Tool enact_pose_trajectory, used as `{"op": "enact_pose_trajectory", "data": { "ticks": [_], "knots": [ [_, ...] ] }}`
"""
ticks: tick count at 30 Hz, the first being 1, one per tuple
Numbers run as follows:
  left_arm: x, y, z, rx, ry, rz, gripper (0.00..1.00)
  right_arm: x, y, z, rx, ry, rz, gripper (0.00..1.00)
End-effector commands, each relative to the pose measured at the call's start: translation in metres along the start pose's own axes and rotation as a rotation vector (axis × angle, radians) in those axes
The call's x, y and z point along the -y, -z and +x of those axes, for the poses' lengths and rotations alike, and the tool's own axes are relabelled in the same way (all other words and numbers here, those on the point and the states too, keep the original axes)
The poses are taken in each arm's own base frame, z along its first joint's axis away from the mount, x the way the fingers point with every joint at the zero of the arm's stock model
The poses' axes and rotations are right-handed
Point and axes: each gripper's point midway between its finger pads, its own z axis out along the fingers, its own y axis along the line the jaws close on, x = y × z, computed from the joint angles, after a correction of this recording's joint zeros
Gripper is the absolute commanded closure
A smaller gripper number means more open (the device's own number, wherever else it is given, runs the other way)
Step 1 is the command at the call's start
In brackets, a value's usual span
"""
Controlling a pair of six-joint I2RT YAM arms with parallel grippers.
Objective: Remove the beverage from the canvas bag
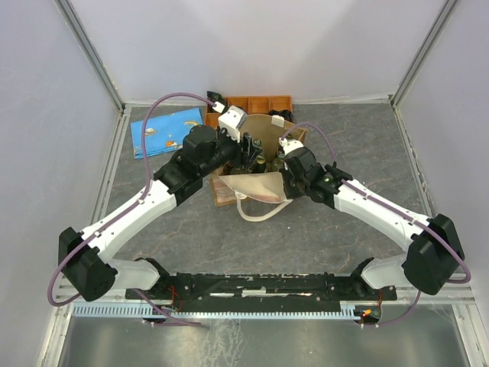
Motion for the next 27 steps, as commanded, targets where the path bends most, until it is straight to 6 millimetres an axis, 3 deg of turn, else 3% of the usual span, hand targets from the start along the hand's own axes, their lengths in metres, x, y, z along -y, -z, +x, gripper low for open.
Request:
{"op": "enact_pose_trajectory", "data": {
  "ticks": [1, 8, 17, 23, 25, 27],
  "knots": [
    [0.0, -0.011, -0.011, 0.044, -0.058, -0.001, 0.4, -0.005, 0.01, 0.014, -0.035, -0.025, -0.024, 1.0],
    [-0.002, -0.032, -0.006, 0.044, -0.141, 0.011, 0.37, -0.002, 0.038, -0.014, 0.07, -0.058, -0.012, 1.0],
    [-0.001, -0.075, 0.007, 0.035, -0.29, 0.073, 0.31, -0.006, 0.039, -0.014, 0.055, -0.091, -0.026, 1.0],
    [0.001, -0.094, 0.012, 0.048, -0.376, 0.113, 0.16, -0.006, 0.049, -0.019, 0.065, -0.102, -0.031, 1.0],
    [0.004, -0.098, 0.016, 0.043, -0.387, 0.132, 0.03, -0.006, 0.052, -0.019, 0.061, -0.104, -0.029, 1.0],
    [0.006, -0.101, 0.02, 0.036, -0.393, 0.151, 0.01, -0.006, 0.054, -0.02, 0.064, -0.107, -0.03, 1.0]
  ]
}}
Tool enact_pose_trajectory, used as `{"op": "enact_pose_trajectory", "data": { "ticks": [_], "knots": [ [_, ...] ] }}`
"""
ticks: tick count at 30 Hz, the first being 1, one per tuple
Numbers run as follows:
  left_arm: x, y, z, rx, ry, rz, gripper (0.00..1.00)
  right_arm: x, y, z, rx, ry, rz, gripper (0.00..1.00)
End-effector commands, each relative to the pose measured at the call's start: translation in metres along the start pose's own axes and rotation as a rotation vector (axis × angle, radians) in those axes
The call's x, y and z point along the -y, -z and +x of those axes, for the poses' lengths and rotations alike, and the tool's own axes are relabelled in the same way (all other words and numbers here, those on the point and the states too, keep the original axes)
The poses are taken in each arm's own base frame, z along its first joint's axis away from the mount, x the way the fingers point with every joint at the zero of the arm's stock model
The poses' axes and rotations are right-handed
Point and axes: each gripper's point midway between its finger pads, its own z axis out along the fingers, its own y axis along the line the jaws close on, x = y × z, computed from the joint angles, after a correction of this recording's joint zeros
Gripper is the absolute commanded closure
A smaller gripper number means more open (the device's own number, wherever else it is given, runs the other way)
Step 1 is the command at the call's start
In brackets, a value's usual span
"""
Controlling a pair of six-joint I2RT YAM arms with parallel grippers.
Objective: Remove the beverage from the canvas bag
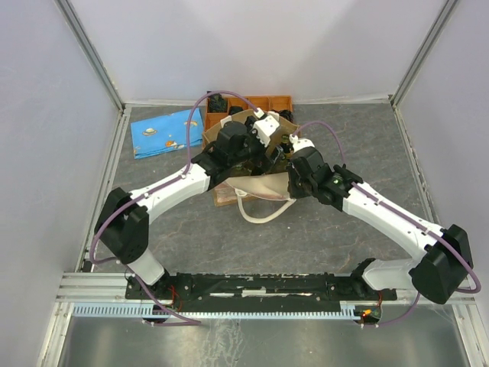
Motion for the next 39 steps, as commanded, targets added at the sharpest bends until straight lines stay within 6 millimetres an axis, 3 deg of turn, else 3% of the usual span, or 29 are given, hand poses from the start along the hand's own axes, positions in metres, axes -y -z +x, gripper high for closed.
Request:
{"op": "enact_pose_trajectory", "data": {
  "ticks": [1, 22, 29, 39],
  "knots": [
    [0.002, -0.006, -0.041, 0.126, -0.11, 0.041, 0.01, -0.011, 0.03, -0.015, 0.037, -0.003, -0.055, 1.0],
    [0.021, -0.034, -0.01, 0.082, -0.173, 0.165, 0.02, -0.012, 0.031, -0.019, 0.06, -0.021, -0.058, 1.0],
    [0.027, -0.038, 0.007, 0.028, -0.17, 0.202, 0.23, -0.016, 0.032, -0.028, 0.08, -0.016, -0.068, 1.0],
    [0.033, -0.033, 0.024, -0.015, -0.165, 0.225, 0.22, -0.02, 0.032, -0.037, 0.095, -0.012, -0.079, 1.0]
  ]
}}
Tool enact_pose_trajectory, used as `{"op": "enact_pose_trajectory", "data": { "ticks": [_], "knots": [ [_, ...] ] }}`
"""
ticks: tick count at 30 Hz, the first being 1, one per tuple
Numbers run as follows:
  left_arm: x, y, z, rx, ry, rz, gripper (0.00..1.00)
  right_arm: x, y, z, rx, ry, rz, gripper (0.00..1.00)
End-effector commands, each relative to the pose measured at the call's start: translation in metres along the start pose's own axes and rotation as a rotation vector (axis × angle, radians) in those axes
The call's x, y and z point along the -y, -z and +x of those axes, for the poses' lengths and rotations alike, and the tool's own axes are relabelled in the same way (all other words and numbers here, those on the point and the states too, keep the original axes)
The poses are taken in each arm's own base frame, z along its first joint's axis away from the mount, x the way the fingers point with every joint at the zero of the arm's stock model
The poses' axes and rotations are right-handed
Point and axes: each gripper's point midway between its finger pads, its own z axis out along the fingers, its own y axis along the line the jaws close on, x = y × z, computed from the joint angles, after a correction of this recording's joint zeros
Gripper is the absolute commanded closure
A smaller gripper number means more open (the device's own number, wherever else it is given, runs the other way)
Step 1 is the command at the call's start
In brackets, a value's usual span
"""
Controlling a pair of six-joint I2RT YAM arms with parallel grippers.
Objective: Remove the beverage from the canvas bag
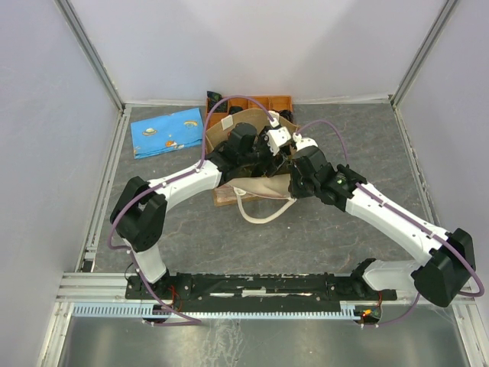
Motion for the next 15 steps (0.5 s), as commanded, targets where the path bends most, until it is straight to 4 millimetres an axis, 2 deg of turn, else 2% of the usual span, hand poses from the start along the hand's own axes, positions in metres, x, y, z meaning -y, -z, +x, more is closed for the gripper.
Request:
{"op": "enact_pose_trajectory", "data": {
  "ticks": [1, 3, 4, 7, 9, 12, 15],
  "knots": [
    [0.0043, -0.0006, -0.0064, 0.016, -0.046, 0.026, 0.22, -0.0197, 0.0197, -0.0329, 0.089, 0.035, -0.071, 1.0],
    [0.0061, -0.0021, -0.0069, 0.022, -0.041, 0.034, 0.25, -0.02, 0.0185, -0.033, 0.088, 0.036, -0.071, 1.0],
    [0.0062, -0.0028, -0.0061, 0.024, -0.036, 0.037, 0.31, -0.0204, 0.0175, -0.0321, 0.084, 0.037, -0.072, 1.0],
    [0.008, -0.0049, -0.0062, 0.029, -0.03, 0.047, 0.67, -0.0208, 0.0166, -0.0333, 0.088, 0.035, -0.072, 1.0],
    [0.0088, -0.005, -0.0052, 0.026, -0.028, 0.051, 0.84, -0.0213, 0.0167, -0.0349, 0.093, 0.035, -0.072, 1.0],
    [0.0101, -0.0042, -0.0054, 0.024, -0.031, 0.058, 0.96, -0.0204, 0.0167, -0.0355, 0.096, 0.038, -0.068, 1.0],
    [0.0097, -0.0033, -0.0085, 0.032, -0.033, 0.059, 0.97, -0.0197, 0.0152, -0.0338, 0.093, 0.038, -0.065, 1.0]
  ]
}}
